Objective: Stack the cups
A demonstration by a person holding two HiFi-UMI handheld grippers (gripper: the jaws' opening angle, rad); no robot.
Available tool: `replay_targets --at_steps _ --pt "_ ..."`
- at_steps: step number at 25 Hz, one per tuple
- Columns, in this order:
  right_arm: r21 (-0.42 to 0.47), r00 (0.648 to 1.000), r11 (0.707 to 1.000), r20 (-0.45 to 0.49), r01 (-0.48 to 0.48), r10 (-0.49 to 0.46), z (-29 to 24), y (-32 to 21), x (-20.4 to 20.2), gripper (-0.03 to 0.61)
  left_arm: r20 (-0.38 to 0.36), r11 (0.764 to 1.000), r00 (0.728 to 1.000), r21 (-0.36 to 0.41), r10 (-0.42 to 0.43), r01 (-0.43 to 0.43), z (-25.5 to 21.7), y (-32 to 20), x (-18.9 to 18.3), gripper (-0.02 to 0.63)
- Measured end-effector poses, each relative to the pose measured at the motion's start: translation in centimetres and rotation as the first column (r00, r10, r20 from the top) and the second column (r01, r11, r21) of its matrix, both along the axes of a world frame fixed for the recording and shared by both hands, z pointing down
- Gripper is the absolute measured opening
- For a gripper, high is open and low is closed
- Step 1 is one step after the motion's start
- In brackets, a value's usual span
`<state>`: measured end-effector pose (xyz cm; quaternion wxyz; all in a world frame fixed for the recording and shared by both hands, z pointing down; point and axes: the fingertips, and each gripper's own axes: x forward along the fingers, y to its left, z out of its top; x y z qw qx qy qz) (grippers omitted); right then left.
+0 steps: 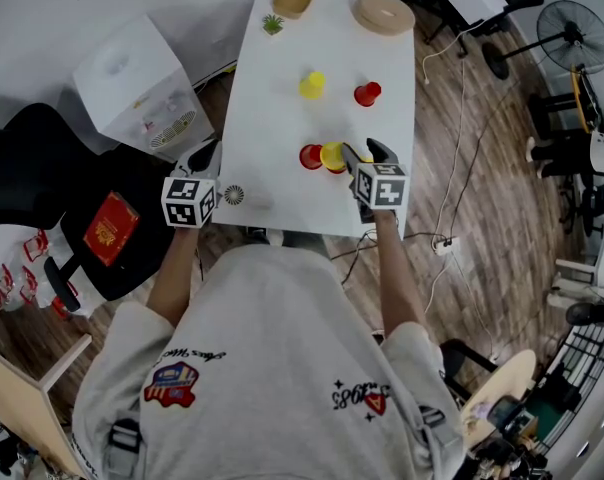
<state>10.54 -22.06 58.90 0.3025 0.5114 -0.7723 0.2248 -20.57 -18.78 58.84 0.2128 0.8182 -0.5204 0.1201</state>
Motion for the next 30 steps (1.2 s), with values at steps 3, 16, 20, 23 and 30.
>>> replay_targets --at_steps 3,16,20,23,30 --pt "0.018 1.000 0.999 0.002 -0.027 0.027 -0.9 -1.2 1.3 0.252 -0.005 1.000 1.000 -0.006 -0.008 0.008 0.2 -0.5 -0.1 0.006" --pt "0.082 0.998 0.995 -0.029 0.065 -0.063 -4.8 -10.7 3.0 0.250 -0.001 0.991 0.992 -0.048 -0.124 0.124 0.9 -2.0 -0.7 0.006" --pt "0.087 0.990 0.986 -0.021 0.143 -0.142 -5.1 -13.6 1.6 0.250 0.011 0.986 0.987 -0.053 -0.161 0.161 0.8 -2.5 0.0 0.006" --pt "0.058 0.974 0.972 -0.017 0.227 -0.227 -4.0 -15.4 -0.2 0.252 0.021 0.979 0.981 -0.063 -0.192 0.193 0.8 -2.7 0.5 0.006" --pt "-0.012 0.923 0.924 -0.022 0.383 -0.383 0.2 -18.2 -4.6 0.253 0.047 0.960 0.963 -0.086 -0.265 0.268 1.3 -2.8 0.4 0.006"
